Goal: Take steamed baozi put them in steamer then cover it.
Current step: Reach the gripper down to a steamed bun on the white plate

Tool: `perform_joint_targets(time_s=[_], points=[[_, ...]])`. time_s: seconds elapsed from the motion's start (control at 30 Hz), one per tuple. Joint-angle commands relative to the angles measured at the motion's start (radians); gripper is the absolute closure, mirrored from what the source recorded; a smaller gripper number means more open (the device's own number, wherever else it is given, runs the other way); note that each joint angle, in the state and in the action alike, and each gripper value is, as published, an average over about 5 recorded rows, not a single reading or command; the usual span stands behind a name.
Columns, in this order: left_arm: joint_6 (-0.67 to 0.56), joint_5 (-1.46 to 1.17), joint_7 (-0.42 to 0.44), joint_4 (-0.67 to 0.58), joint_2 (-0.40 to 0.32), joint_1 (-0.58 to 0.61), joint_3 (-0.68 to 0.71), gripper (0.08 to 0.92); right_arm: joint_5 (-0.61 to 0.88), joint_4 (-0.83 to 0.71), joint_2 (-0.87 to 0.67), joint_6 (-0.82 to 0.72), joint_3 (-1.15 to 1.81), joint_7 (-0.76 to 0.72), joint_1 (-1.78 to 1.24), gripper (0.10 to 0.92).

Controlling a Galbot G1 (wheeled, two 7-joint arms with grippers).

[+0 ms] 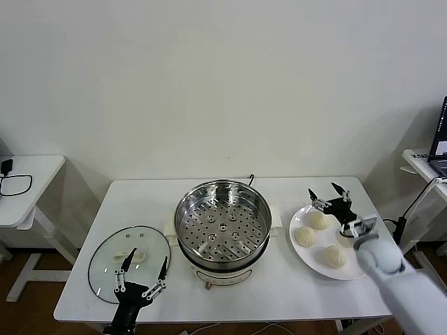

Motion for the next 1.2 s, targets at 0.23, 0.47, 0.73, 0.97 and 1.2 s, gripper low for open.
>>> perform_joint_targets(time_s=[0.23, 0.47, 0.73, 0.97, 1.2], points=[[0.0, 0.001, 0.001, -0.005, -0.008, 0.008, 0.002, 0.177, -0.491, -0.455, -0.021, 0.15, -0.535, -0.868, 0.681, 0.203], [-0.003, 0.001, 0.0, -0.006, -0.015, 0.017, -0.005, 0.177, -0.753, -0.546, 0.107, 0.214, -0.57, -0.922, 0.737, 0.203], [-0.002, 0.001, -0.002, -0.009, -0.02, 0.03, -0.011, 0.177, -0.876, -0.611, 0.188, 0.223, -0.58, -0.91, 0.732, 0.203], [-0.003, 0.002, -0.004, -0.003, -0.025, 0.031, -0.01, 0.177, -0.911, -0.634, 0.22, 0.226, -0.571, -0.878, 0.703, 0.203], [-0.005, 0.002, -0.008, 0.001, -0.027, 0.029, -0.012, 0.177, -0.947, -0.677, 0.253, 0.236, -0.541, -0.851, 0.677, 0.203]])
